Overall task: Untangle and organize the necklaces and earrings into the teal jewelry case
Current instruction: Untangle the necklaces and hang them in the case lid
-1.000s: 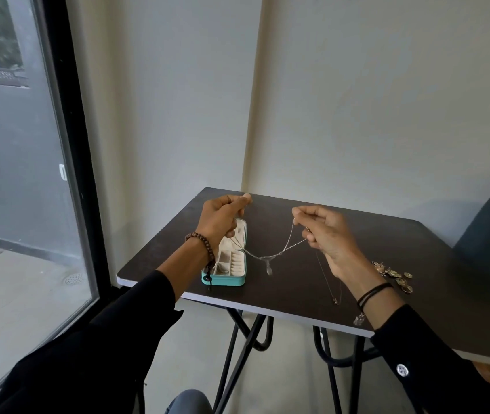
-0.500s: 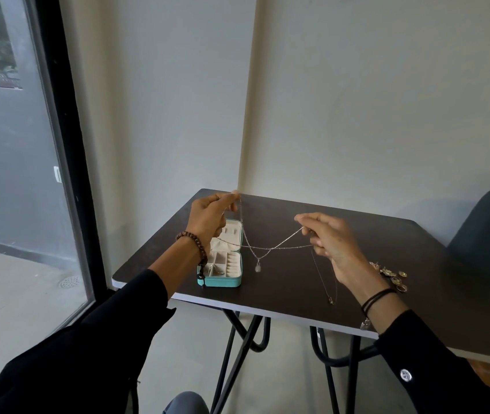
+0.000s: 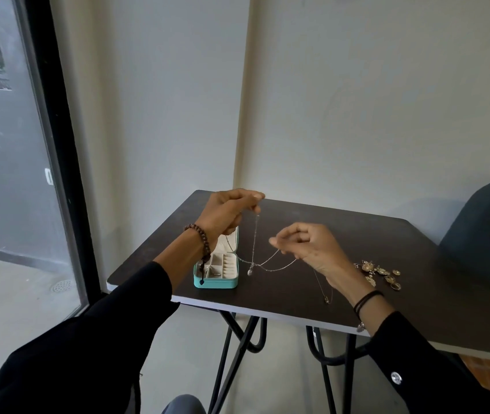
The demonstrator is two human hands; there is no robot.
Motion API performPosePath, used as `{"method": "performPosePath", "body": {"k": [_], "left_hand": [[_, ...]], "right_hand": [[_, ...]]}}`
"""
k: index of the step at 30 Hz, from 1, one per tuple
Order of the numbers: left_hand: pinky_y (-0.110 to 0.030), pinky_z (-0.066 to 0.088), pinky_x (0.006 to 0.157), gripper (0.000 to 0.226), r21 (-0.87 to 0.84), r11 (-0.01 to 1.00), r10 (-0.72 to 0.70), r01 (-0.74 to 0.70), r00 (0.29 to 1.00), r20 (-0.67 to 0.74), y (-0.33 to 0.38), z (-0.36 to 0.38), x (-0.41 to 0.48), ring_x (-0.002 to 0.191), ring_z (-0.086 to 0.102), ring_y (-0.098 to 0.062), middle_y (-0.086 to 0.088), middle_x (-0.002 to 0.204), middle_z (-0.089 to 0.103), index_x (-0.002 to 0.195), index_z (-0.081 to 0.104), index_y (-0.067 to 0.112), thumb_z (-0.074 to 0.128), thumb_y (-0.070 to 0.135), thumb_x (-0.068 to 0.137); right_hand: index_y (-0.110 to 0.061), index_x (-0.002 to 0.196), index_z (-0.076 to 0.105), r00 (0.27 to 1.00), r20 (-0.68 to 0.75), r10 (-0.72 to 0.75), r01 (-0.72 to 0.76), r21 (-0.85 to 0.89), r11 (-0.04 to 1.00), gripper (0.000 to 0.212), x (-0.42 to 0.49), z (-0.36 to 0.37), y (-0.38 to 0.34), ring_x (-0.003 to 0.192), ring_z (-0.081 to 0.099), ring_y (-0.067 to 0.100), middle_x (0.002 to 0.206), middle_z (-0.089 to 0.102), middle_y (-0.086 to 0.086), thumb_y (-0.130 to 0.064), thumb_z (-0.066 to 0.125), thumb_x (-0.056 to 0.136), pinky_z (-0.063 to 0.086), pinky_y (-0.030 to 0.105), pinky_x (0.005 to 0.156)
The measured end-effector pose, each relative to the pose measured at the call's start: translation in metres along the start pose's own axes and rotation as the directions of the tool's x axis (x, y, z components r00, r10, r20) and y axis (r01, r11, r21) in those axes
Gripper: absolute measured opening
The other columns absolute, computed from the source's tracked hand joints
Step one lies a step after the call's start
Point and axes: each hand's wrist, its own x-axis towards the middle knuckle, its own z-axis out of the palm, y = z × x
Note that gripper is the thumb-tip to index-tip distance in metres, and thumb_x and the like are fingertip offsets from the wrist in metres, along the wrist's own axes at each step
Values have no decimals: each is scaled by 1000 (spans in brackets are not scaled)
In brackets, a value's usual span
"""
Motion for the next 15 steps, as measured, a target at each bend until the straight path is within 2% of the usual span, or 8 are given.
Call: {"method": "performPosePath", "body": {"k": [4,7,9,12,15], "left_hand": [[-18,23,39,25,73,997,-12,4,993,114,9,14,2,42,28,-7,2,79,68,107,74,11,70,30,90],[-17,23,38,24,106,994,3,-23,983,184,15,24,1,43,29,-7,4,74,67,107,74,10,70,27,91],[-16,24,37,22,113,993,19,-44,977,210,19,30,0,43,28,-8,4,74,67,107,74,11,71,25,91],[-16,24,38,23,99,994,38,-57,982,184,24,33,1,44,27,-9,3,75,68,106,74,12,72,28,90],[-19,22,41,26,74,995,50,-60,991,126,26,33,4,45,28,-10,4,75,69,104,74,11,73,32,88]], "right_hand": [[-28,99,72,1000,-20,-5,3,-97,995,41,0,9,-2,60,66,3,80,77,-5,-59,82,75,55,27,72],[-28,98,74,999,-21,-43,41,-86,995,33,-2,10,-6,53,64,11,79,77,-3,-57,77,82,54,23,67],[-28,96,77,996,-38,-77,72,-106,992,25,-2,9,-5,64,70,8,82,77,-7,-50,77,85,51,19,67],[-29,94,80,993,-96,-67,54,-125,991,25,2,5,-4,88,71,1,90,78,-13,-52,79,83,53,22,83],[-21,88,80,996,-88,-29,30,17,999,29,1,0,-6,85,72,6,86,78,-4,-50,77,85,53,25,83]]}}
